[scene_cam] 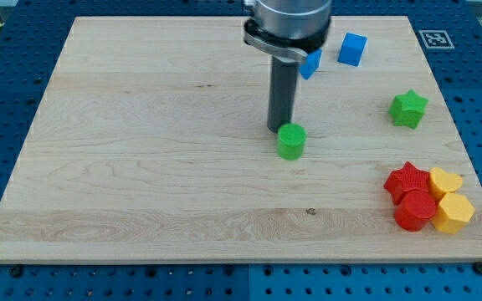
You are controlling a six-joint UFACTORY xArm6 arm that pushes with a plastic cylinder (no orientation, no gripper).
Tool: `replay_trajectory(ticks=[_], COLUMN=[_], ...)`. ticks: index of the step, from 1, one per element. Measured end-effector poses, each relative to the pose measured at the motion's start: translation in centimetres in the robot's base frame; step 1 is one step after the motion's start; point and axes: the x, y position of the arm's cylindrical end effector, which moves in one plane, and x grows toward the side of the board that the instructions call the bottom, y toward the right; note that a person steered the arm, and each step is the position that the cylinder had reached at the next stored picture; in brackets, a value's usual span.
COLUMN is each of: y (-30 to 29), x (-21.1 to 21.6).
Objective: Push the green circle into the group of blocks
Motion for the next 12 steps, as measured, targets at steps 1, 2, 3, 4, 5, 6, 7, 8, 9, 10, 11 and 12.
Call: replay_trajectory(ticks=[1,2,3,4,5,6,7,8,9,10,11,12], y=[0.4,0.1,-0.3,0.2,2.9,3.3,3.8,4.8,7.5,8.3,8.3,5.9], x=[2.1,4.3,6.3,7.8,9.4,10.1,11.0,11.1,11.1,11.5,11.5,9.5])
